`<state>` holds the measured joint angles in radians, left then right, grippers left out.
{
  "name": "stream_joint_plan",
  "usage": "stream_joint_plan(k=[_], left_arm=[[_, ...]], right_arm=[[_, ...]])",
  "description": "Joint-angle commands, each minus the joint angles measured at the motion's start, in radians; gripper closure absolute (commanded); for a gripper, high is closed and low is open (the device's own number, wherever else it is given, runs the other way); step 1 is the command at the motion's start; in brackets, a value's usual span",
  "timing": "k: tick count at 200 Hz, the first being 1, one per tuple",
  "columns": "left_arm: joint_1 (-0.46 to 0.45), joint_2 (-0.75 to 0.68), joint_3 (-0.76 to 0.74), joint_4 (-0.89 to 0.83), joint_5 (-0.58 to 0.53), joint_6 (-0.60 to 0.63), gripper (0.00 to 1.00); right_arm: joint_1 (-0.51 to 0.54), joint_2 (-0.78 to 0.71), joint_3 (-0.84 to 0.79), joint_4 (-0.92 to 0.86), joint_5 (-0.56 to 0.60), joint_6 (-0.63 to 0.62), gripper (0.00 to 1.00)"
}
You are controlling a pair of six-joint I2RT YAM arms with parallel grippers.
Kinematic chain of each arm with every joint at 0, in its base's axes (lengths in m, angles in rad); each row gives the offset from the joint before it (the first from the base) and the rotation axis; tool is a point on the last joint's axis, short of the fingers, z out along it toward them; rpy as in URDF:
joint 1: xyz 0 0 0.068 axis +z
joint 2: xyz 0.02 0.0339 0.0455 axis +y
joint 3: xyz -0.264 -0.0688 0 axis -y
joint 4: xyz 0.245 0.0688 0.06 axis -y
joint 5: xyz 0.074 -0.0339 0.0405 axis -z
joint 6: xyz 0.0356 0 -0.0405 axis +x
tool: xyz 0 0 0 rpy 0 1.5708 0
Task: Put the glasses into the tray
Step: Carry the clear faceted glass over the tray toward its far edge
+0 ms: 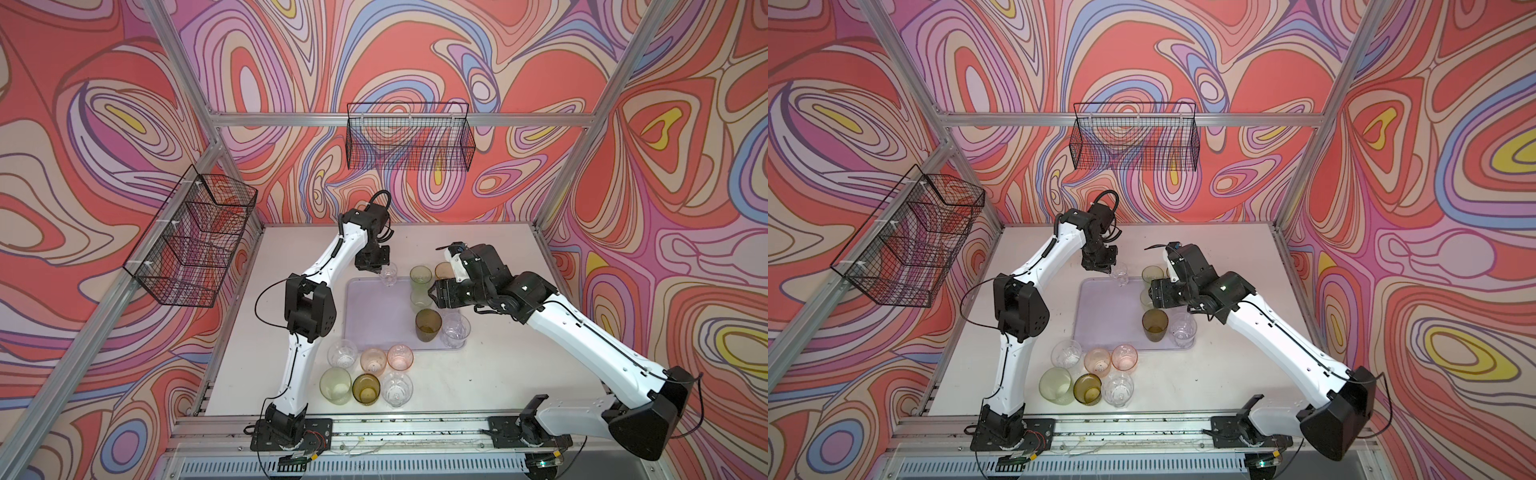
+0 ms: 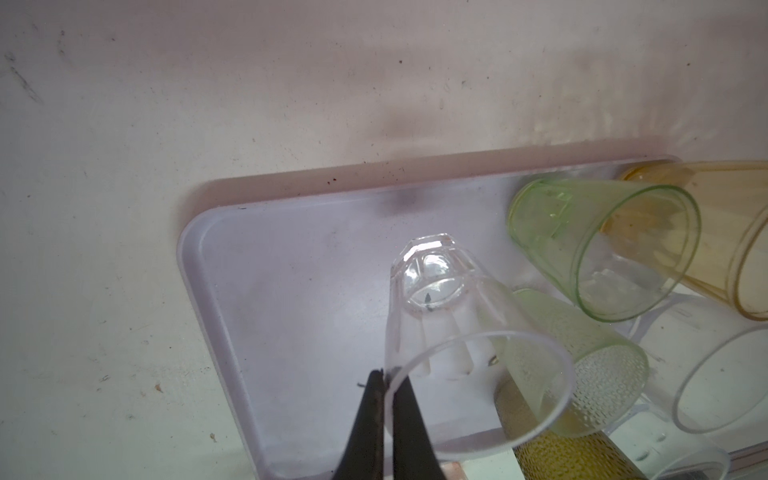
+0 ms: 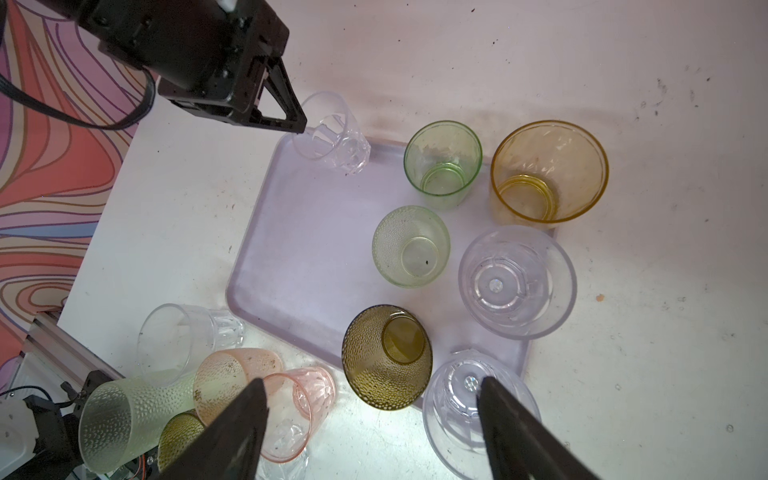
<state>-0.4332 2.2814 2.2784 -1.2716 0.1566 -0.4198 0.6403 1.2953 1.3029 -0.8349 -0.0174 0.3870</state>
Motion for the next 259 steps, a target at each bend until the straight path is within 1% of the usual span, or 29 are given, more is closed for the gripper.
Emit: stream_joint_plan(k=[1, 29, 75, 259], left_arm=[[-0.015, 0.029, 0.038, 0.008, 0.001, -0.009, 1.0], [-0.025, 0.062, 0.069, 0.005, 0.003, -0.01, 1.0], [-0.037, 0.092, 0.077, 0.015, 0.0, -0.014, 1.0], [-0.054, 0.145, 0.087, 0.027, -0.028, -0.012, 1.0]], right_arm=[[-0.004, -0.02, 0.005, -0.013, 0.01, 0.004, 0.17], [-0.004, -0.02, 0.0, -0.012, 0.01, 0.006, 0.18], [-0.004, -0.021, 0.0, -0.021, 0.012, 0.009, 0.18], [-0.004, -0.028, -0.016, -0.02, 0.013, 0.016, 0.19]])
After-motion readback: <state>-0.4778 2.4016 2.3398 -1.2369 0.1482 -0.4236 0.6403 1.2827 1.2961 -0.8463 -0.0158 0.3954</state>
